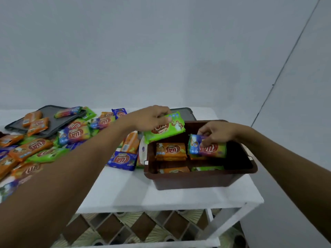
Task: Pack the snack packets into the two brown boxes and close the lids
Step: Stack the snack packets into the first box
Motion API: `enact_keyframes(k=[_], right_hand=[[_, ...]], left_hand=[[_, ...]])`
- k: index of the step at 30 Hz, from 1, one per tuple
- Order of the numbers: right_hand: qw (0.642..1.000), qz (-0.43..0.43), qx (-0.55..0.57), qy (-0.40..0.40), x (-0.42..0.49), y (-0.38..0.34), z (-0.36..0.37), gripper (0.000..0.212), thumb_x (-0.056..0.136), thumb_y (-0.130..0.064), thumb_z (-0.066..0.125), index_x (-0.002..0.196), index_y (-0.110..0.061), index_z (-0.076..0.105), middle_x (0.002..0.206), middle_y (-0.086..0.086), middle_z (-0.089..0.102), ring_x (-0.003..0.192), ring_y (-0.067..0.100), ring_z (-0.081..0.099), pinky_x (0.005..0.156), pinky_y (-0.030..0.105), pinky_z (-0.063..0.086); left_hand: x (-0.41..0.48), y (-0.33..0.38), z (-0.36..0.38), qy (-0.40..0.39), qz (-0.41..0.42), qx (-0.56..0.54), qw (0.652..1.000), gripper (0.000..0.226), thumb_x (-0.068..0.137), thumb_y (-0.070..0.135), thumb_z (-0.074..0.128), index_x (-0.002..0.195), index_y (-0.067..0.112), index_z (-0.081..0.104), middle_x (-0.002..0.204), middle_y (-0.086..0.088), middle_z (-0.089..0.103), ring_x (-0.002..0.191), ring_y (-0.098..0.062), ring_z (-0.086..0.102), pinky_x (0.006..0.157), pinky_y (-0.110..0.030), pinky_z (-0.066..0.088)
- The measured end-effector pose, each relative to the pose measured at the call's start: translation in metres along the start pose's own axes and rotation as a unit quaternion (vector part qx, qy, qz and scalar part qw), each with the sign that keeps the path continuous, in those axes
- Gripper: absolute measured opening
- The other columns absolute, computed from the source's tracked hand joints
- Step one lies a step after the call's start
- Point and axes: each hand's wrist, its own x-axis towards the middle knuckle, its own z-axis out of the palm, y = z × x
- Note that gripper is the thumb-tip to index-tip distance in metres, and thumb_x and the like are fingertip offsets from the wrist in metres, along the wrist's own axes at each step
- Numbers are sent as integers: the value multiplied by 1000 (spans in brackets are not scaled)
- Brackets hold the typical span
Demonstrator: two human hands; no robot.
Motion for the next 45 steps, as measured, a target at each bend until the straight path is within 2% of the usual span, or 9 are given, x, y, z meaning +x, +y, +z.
enact_keyframes(k=[7, 11, 18, 24, 30, 36, 39, 42, 45], right_hand=[[956, 4, -277, -101, -22, 14, 38, 41, 89, -10, 60, 127, -24, 65, 115, 0, 66, 88, 11, 49, 71, 21, 37], [959, -7, -269, -86, -22, 20, 42, 40, 93, -8, 52, 128, -23, 64, 125, 1, 64, 94, 12, 50, 76, 19, 34], [962, -4, -256, -90, -16, 28, 41, 42, 92, -5, 47, 127, -21, 64, 126, 2, 61, 97, 13, 50, 81, 24, 41], [966, -23, -254, -48, -9, 32, 43, 40, 94, -7, 44, 124, -21, 65, 125, 4, 62, 108, 21, 55, 84, 26, 44], [961, -34, -270, 48, 0, 32, 45, 32, 97, -21, 45, 119, -30, 67, 130, 4, 59, 107, 27, 59, 88, 40, 52], [955, -41, -280, 85, 2, 25, 35, 34, 96, -22, 46, 125, -34, 61, 130, -6, 55, 117, 20, 53, 83, 34, 45], [958, -65, -256, 112, 6, 10, 30, 34, 92, -19, 51, 121, -33, 62, 120, -8, 56, 111, 16, 55, 90, 40, 50], [957, -103, -228, 150, 15, -17, 33, 29, 93, -19, 55, 118, -29, 65, 115, -8, 61, 102, 11, 57, 88, 37, 50], [947, -159, -212, 182, 31, -59, 50, 25, 92, -20, 57, 114, -26, 66, 111, -7, 66, 94, 9, 60, 83, 35, 52]], left_hand=[[30, 13, 83, -240, -23, 186, 953, 16, 97, 27, 55, 107, 16, 62, 92, 0, 61, 84, -22, 54, 75, -30, 42], [29, -5, 104, -251, -56, 249, 934, 30, 96, 24, 57, 125, 18, 62, 120, -5, 63, 104, -25, 58, 89, -35, 47], [25, 2, 101, -269, -62, 217, 936, 36, 94, 18, 60, 130, 20, 61, 129, -2, 62, 114, -21, 57, 96, -33, 46], [24, 11, 97, -186, -76, 366, 909, 32, 90, 38, 65, 113, 16, 63, 112, -6, 55, 103, -27, 59, 77, -36, 47], [17, -2, 84, -132, -51, 455, 879, 35, 89, 43, 63, 115, 19, 62, 113, -5, 63, 104, -25, 60, 92, -41, 44], [7, -22, 64, 45, -1, 291, 956, 27, 97, 33, 50, 108, 14, 66, 110, -4, 58, 106, -21, 51, 91, -38, 43], [-16, -46, 50, 165, 41, 238, 956, 28, 97, 24, 52, 119, 10, 60, 118, -7, 53, 109, -21, 48, 92, -34, 44], [-51, -84, 32, 175, -17, 232, 957, 33, 97, 22, 51, 127, 9, 53, 126, -9, 49, 115, -23, 48, 92, -36, 45], [-94, -136, 18, 78, -169, 251, 950, 39, 94, 35, 56, 128, 17, 52, 128, -5, 46, 118, -25, 47, 96, -40, 45]])
